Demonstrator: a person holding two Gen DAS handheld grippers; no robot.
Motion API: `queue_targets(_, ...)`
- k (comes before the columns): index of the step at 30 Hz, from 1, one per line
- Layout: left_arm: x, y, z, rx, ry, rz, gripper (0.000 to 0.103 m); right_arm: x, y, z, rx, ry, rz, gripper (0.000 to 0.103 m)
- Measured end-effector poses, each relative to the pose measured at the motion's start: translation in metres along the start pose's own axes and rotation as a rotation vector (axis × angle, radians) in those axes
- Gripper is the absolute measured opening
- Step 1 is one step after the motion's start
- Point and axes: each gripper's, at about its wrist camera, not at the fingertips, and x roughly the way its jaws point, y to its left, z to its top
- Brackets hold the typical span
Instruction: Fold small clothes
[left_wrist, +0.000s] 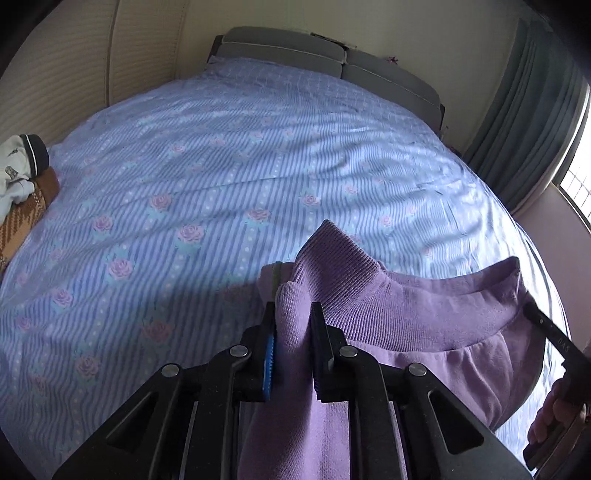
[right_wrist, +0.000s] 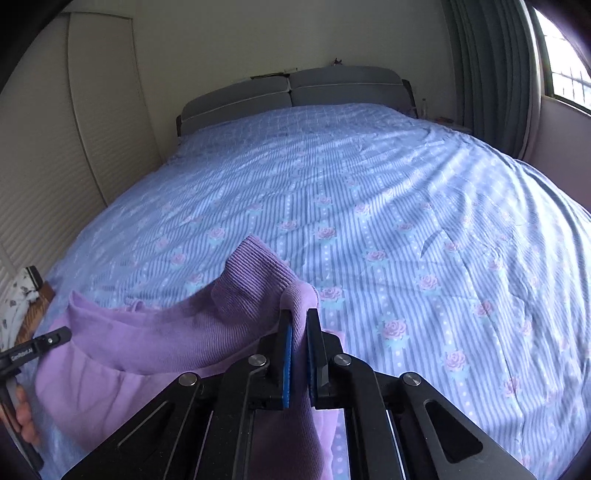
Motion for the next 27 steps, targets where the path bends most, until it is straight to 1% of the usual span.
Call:
queue_targets(3, 0.025, 0.005, -0.006, -0.007, 0.05, 0.017, 0.018, 0.026, -0.005, -0.011, 0.009, 0.076, -0.034, 0.007)
queue_targets(4, 0.03, 0.005, -0.009, -0.004, 0.055, 0.02, 0.018, 0.033, -0.006, -0.016, 0.008, 0.096, -0.048, 0.007)
queue_targets(6, 0.029, 0.002, -0.012, 0.012, 0.034, 0.027, 0.018, 0.035, -0.004, -0.021, -0.01, 0.098, -0.067, 0.009)
queue_targets(7, 0.025, 0.001, -0.012, 0.015, 0.023, 0.026, 0.019, 0.032, -0.002, -0.021, -0.019, 0.089, -0.072, 0.012)
queue_targets(8, 0.022, 0.0, -0.012, 0.013, 0.013, 0.023, 0.02, 0.029, 0.0, -0.021, -0.026, 0.087, -0.075, 0.02)
queue_targets(9, 0.018, 0.0, -0.011, 0.011, 0.006, 0.027, 0.021, 0.025, 0.001, -0.02, -0.029, 0.085, -0.077, 0.026)
queue_targets(10, 0.012, -0.001, -0.01, 0.012, -0.002, 0.029, 0.021, 0.02, 0.001, -0.02, -0.029, 0.075, -0.079, 0.037)
queue_targets(11, 0.005, -0.002, -0.01, 0.014, -0.011, 0.025, 0.021, 0.011, 0.002, -0.021, -0.025, 0.056, -0.08, 0.043)
queue_targets(14, -0.017, -0.009, -0.014, 0.028, -0.051, 0.022, 0.029, -0.015, 0.005, -0.024, -0.016, 0.005, -0.077, 0.048)
queue_targets(15, -0.027, -0.014, -0.018, 0.036, -0.068, 0.013, 0.031, -0.024, 0.008, -0.027, -0.018, -0.008, -0.068, 0.049)
queue_targets(18, -0.047, -0.023, -0.032, 0.055, -0.086, -0.012, 0.034, -0.047, 0.019, -0.038, -0.05, -0.042, -0.03, 0.049)
queue_targets(21, -0.058, -0.034, -0.051, 0.079, -0.088, -0.041, 0.035, -0.066, 0.033, -0.052, -0.099, -0.07, 0.037, 0.049)
queue_targets(23, -0.055, -0.038, -0.063, 0.089, -0.068, -0.055, 0.039, -0.065, 0.039, -0.061, -0.134, -0.044, 0.063, 0.049)
queue_targets(24, -0.051, -0.037, -0.065, 0.086, -0.052, -0.054, 0.04, -0.062, 0.04, -0.065, -0.144, -0.021, 0.059, 0.049)
queue_targets(27, -0.032, -0.029, -0.075, 0.061, -0.002, -0.04, 0.04, -0.043, 0.032, -0.077, -0.118, 0.067, 0.044, 0.049)
